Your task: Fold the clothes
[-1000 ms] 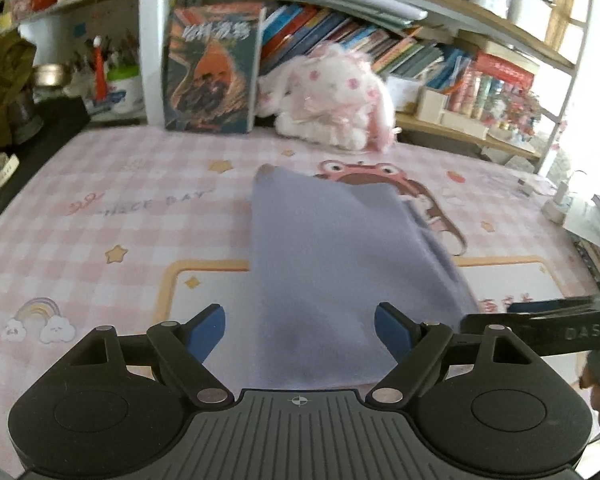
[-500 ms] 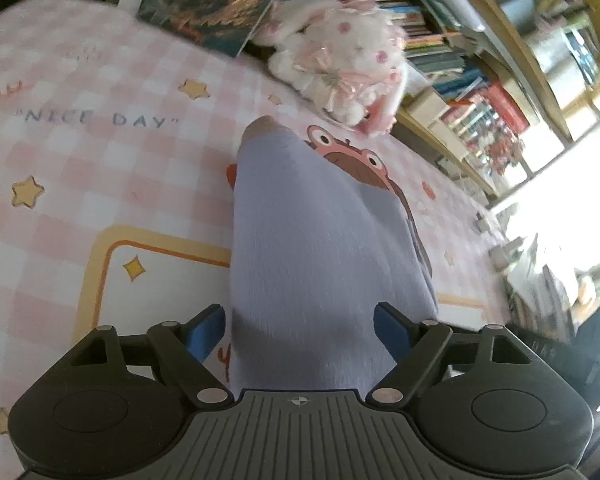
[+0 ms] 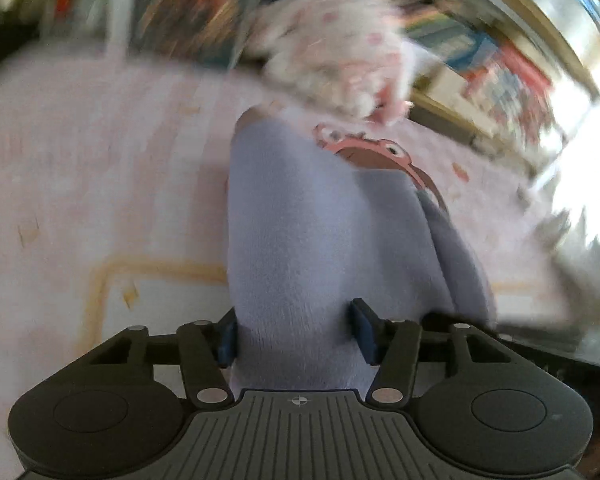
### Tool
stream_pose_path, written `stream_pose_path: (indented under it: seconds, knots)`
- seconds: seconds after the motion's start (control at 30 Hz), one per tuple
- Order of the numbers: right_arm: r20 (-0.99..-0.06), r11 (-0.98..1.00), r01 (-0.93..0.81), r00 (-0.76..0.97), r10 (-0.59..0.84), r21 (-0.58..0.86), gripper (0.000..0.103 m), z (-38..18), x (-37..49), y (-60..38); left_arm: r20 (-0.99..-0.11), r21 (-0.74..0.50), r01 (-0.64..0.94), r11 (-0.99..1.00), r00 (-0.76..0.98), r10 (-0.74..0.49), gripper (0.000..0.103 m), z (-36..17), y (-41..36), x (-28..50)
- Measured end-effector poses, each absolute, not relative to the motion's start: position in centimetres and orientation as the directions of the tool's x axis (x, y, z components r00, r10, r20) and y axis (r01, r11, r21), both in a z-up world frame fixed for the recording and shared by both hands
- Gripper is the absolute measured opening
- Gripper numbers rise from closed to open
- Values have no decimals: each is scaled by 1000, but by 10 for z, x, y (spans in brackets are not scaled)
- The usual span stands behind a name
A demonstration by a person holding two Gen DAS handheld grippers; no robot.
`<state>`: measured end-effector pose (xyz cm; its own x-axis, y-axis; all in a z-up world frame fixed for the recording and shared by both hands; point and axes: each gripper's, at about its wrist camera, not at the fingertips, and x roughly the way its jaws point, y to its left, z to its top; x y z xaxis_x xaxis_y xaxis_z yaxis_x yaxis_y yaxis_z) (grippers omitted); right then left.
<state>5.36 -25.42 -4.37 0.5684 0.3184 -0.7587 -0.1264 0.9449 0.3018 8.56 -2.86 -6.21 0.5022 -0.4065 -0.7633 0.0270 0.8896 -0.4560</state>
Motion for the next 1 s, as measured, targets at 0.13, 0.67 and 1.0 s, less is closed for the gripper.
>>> stream_pose_path:
  seconds: [0.13, 0.67, 1.0]
  knots:
    - [-754, 939, -142, 564, 336, 312, 28, -49, 52, -257, -771, -417, 43, 908, 512, -379, 61, -57, -31, 83]
    - [-735, 855, -47, 488, 472, 517, 39, -65, 61, -283, -742, -481, 6, 877, 531, -410, 52, -62, -30, 77]
    - [-648, 892, -200, 625, 435, 406, 29, -21, 27, -275, -658, -449, 116, 886, 628, -416, 48, -27, -37, 45]
